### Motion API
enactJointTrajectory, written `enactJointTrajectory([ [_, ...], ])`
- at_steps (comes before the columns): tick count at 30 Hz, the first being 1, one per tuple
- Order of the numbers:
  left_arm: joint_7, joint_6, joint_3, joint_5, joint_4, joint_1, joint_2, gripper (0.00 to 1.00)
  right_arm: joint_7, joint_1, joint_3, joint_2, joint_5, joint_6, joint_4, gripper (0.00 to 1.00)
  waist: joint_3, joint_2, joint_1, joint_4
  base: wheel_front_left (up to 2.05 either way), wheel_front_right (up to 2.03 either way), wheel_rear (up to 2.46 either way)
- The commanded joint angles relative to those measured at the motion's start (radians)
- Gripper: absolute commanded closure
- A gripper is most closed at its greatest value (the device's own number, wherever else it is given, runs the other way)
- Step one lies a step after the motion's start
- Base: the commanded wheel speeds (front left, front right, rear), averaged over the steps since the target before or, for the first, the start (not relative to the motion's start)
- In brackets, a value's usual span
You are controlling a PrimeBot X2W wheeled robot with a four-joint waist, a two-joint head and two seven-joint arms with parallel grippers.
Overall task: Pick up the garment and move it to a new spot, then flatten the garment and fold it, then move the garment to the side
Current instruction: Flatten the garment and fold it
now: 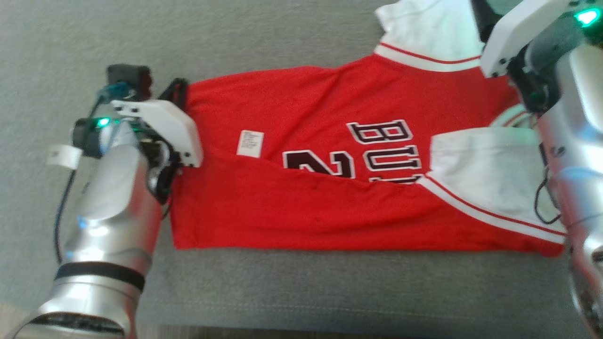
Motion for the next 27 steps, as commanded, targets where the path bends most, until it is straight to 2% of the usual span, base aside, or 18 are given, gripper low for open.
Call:
enactJointTrajectory([
  [1,0.003,-0.005,0.003,0.001,-0.002,-0.001,0.018,1.00,0.013,-0.040,-0.006,-0.002,-0.016,0.003,0.007,0.00,0.021,0.0000,-0.0001,0.041,0.00,0.00,0.00],
  [9,-0.021,-0.017,-0.053,-0.013,-0.009,-0.040,-0.030,1.00,0.041,-0.144,-0.065,-0.031,-0.104,0.003,0.207,0.00,0.064,0.0000,-0.0001,0.119,0.00,0.00,0.00],
  [16,-0.039,-0.016,-0.093,-0.040,-0.013,-0.065,-0.041,1.00,0.029,-0.198,-0.097,-0.049,-0.191,0.003,0.311,0.00,0.088,0.0000,-0.0001,0.145,0.00,0.00,0.00],
  [17,-0.040,-0.016,-0.098,-0.045,-0.012,-0.067,-0.042,1.00,0.029,-0.203,-0.098,-0.047,-0.199,0.003,0.321,0.05,0.090,0.0000,-0.0001,0.147,0.00,0.00,0.00],
  [18,-0.041,-0.015,-0.102,-0.049,-0.011,-0.070,-0.042,1.00,0.026,-0.210,-0.103,-0.045,-0.203,0.003,0.330,0.17,0.093,0.0000,-0.0001,0.148,0.00,0.00,0.00],
  [20,-0.043,-0.013,-0.109,-0.059,-0.010,-0.075,-0.042,1.00,0.031,-0.222,-0.099,-0.036,-0.215,0.003,0.347,0.80,0.099,0.0000,-0.0001,0.148,0.00,0.00,0.00],
  [21,-0.043,-0.013,-0.109,-0.059,-0.010,-0.075,-0.042,1.00,0.031,-0.222,-0.099,-0.036,-0.215,0.003,0.347,0.80,0.099,0.0000,-0.0001,0.148,0.00,0.00,0.00],
  [22,-0.044,-0.012,-0.112,-0.063,-0.009,-0.079,-0.043,1.00,0.033,-0.228,-0.101,-0.034,-0.219,0.003,0.354,1.00,0.102,0.0000,-0.0001,0.147,0.00,0.00,0.00],
  [27,-0.080,0.001,-0.119,-0.075,-0.012,-0.102,-0.043,1.00,-0.013,-0.261,-0.124,-0.049,-0.251,0.003,0.363,1.00,0.112,0.0000,-0.0001,0.139,0.00,0.00,0.00],
])
